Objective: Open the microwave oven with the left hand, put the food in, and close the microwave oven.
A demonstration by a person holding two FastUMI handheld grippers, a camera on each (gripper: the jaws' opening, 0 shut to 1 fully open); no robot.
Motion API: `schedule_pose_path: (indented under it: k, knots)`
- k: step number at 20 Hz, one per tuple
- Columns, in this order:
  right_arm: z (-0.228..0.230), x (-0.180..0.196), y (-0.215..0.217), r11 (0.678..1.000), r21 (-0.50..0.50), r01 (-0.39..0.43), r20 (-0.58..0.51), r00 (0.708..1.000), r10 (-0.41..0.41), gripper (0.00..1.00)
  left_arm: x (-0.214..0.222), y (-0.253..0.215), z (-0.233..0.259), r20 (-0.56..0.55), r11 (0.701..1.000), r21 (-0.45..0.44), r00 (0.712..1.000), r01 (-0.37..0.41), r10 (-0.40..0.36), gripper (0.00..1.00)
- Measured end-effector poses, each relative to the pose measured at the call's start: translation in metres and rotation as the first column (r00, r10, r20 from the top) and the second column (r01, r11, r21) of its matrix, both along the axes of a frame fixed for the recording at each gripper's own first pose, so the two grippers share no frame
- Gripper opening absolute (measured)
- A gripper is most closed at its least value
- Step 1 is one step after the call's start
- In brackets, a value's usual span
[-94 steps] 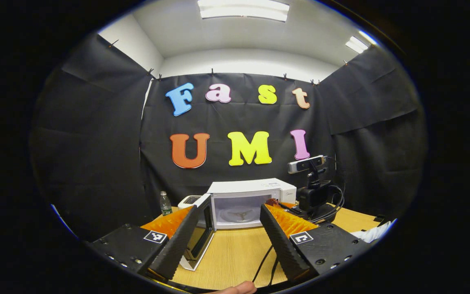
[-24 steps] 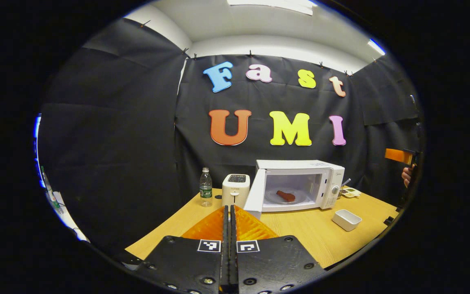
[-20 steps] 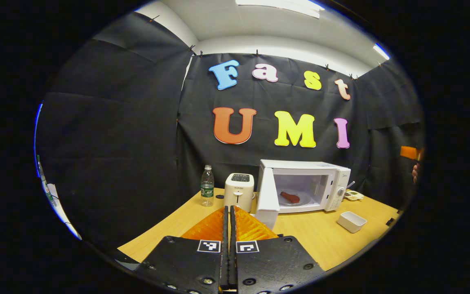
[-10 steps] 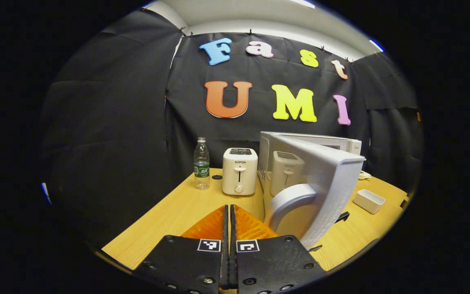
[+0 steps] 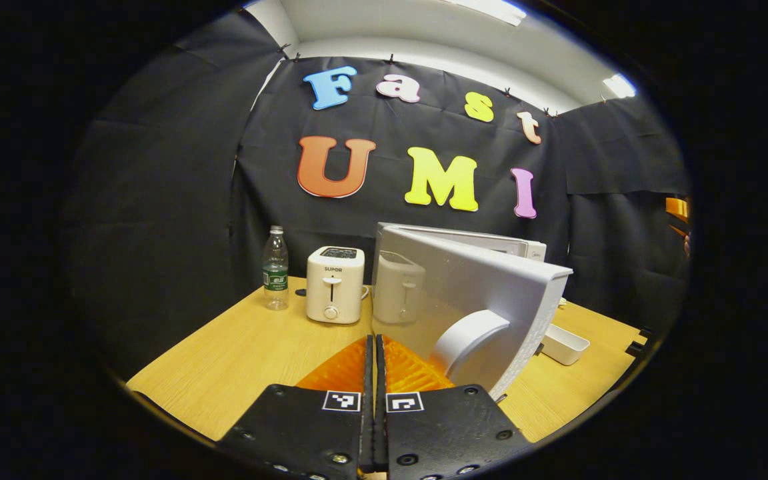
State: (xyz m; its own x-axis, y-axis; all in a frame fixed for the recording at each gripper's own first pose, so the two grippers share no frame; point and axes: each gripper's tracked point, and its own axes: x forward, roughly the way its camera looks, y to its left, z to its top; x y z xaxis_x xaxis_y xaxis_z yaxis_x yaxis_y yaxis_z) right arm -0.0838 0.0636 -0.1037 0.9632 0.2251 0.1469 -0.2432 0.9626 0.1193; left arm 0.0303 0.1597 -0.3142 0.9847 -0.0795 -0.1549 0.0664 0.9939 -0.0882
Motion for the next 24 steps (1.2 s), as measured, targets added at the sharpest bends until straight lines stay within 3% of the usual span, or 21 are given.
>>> schedule_pose_path:
  k: [4, 8, 12, 13, 14, 15, 16, 20, 21, 22, 24]
  knots:
    - [0.002, -0.001, -0.007, 1.0, 0.004, 0.01, 0.009, 1.0, -0.01, 0.99, 0.012, -0.034, -0.008, -0.012, 0.998, 0.014, 0.998, 0.065, -0.065, 0.0]
    - [0.0, -0.002, -0.013, 1.0, 0.015, 0.008, 0.009, 1.0, -0.008, 0.99, 0.025, -0.071, -0.021, -0.024, 0.987, -0.036, 0.987, 0.158, -0.159, 0.0]
    - [0.0, 0.001, -0.018, 1.0, 0.019, 0.014, 0.011, 1.0, -0.014, 0.99, 0.042, -0.099, -0.025, -0.023, 0.975, -0.099, 0.979, 0.201, -0.204, 0.0]
    - [0.0, 0.001, -0.019, 1.0, 0.02, 0.016, 0.009, 1.0, -0.016, 0.99, 0.043, -0.108, -0.026, -0.021, 0.972, -0.1, 0.976, 0.213, -0.216, 0.12]
    - [-0.001, 0.002, -0.021, 1.0, 0.022, 0.017, 0.006, 1.0, -0.017, 0.99, 0.045, -0.116, -0.027, -0.022, 0.97, -0.093, 0.974, 0.223, -0.226, 0.0]
    - [-0.002, 0.003, -0.023, 1.0, 0.025, 0.017, 0.003, 1.0, -0.017, 0.99, 0.048, -0.12, -0.024, -0.019, 0.971, -0.079, 0.974, 0.224, -0.226, 0.0]
    - [-0.004, 0.005, -0.024, 0.999, 0.03, 0.019, -0.002, 1.0, -0.019, 0.89, 0.05, -0.128, -0.022, -0.016, 0.969, -0.068, 0.971, 0.236, -0.238, 0.0]
    - [-0.006, 0.008, -0.03, 0.999, 0.043, 0.022, -0.012, 1.0, -0.021, 0.88, 0.061, -0.157, -0.008, -0.003, 0.961, -0.057, 0.962, 0.272, -0.273, 0.0]
    - [-0.006, 0.008, -0.031, 0.999, 0.044, 0.021, -0.013, 1.0, -0.021, 0.88, 0.067, -0.166, -0.006, 0.0, 0.959, -0.059, 0.961, 0.278, -0.278, 0.12]
    - [-0.007, 0.008, -0.032, 0.999, 0.045, 0.021, -0.014, 1.0, -0.02, 0.88, 0.073, -0.174, -0.005, 0.002, 0.958, -0.062, 0.96, 0.281, -0.281, 0.0]
    - [-0.008, 0.01, -0.035, 0.999, 0.043, 0.02, -0.015, 1.0, -0.019, 0.88, 0.083, -0.191, -0.004, 0.003, 0.954, -0.074, 0.956, 0.292, -0.293, 0.0]
